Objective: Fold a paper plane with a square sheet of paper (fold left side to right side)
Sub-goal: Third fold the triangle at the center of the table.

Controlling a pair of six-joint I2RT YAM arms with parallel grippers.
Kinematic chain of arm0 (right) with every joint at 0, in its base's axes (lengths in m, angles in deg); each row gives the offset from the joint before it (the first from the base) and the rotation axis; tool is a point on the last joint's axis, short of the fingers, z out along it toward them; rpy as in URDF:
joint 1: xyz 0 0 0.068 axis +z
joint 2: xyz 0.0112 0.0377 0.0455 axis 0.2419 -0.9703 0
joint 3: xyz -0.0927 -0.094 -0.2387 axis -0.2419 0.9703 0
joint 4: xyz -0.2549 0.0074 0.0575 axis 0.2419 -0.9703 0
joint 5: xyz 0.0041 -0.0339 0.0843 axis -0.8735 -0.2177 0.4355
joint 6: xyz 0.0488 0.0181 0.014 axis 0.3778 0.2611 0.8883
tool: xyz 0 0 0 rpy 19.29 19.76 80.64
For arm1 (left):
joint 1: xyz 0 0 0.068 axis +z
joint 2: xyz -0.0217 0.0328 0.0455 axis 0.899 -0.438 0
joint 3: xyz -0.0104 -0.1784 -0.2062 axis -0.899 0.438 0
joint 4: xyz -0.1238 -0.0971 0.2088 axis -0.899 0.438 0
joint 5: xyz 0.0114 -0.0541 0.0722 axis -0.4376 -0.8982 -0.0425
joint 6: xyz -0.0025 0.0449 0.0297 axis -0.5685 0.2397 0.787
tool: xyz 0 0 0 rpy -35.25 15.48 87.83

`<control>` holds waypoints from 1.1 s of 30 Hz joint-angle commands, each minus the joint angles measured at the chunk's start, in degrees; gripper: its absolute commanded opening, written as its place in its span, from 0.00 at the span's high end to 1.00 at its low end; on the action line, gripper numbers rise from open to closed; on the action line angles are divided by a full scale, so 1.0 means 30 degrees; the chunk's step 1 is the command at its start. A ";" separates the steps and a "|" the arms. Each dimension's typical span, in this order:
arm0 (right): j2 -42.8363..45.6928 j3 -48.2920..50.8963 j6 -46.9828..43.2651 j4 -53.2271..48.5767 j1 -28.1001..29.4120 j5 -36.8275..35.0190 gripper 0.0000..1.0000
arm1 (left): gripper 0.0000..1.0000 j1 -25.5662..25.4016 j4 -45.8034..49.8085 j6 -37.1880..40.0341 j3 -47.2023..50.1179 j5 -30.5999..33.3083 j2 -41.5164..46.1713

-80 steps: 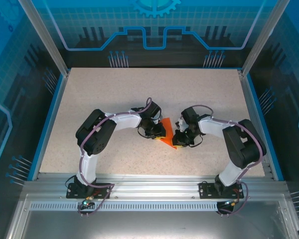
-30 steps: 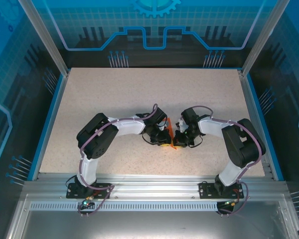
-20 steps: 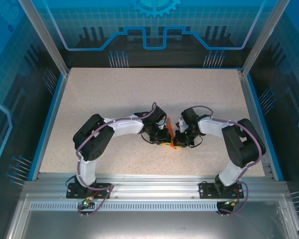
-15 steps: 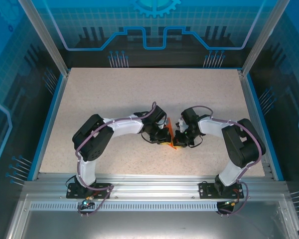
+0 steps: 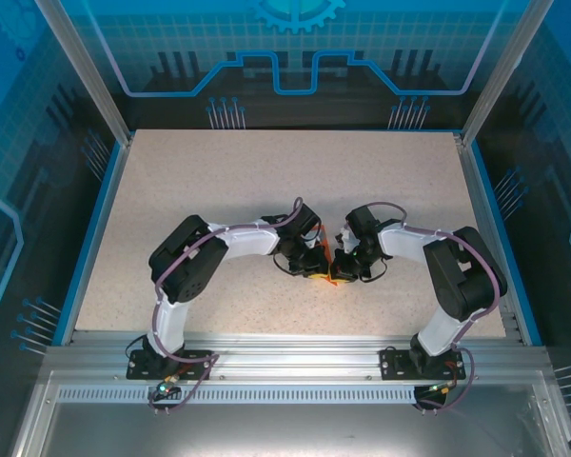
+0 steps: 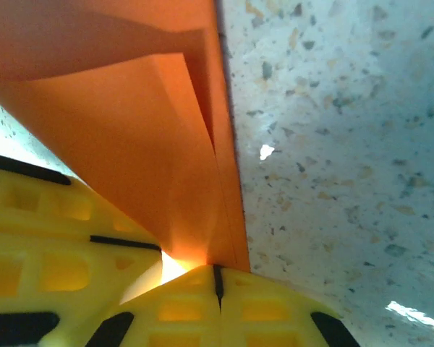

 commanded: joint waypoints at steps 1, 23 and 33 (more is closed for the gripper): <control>-0.1075 0.0507 -0.0156 -0.1363 -0.0064 -0.2555 0.96 | 0.88 0.0016 0.0366 -0.0352 -0.0502 0.0095 -0.0601; -0.0980 0.0597 -0.0335 -0.2016 -0.0081 -0.3464 0.96 | 0.88 0.3433 0.2918 0.1567 0.1048 0.3842 -0.0278; -0.0929 0.0450 -0.0396 -0.2056 -0.0128 -0.3378 0.96 | 0.88 0.5501 0.3359 0.2990 0.2288 0.4146 0.1080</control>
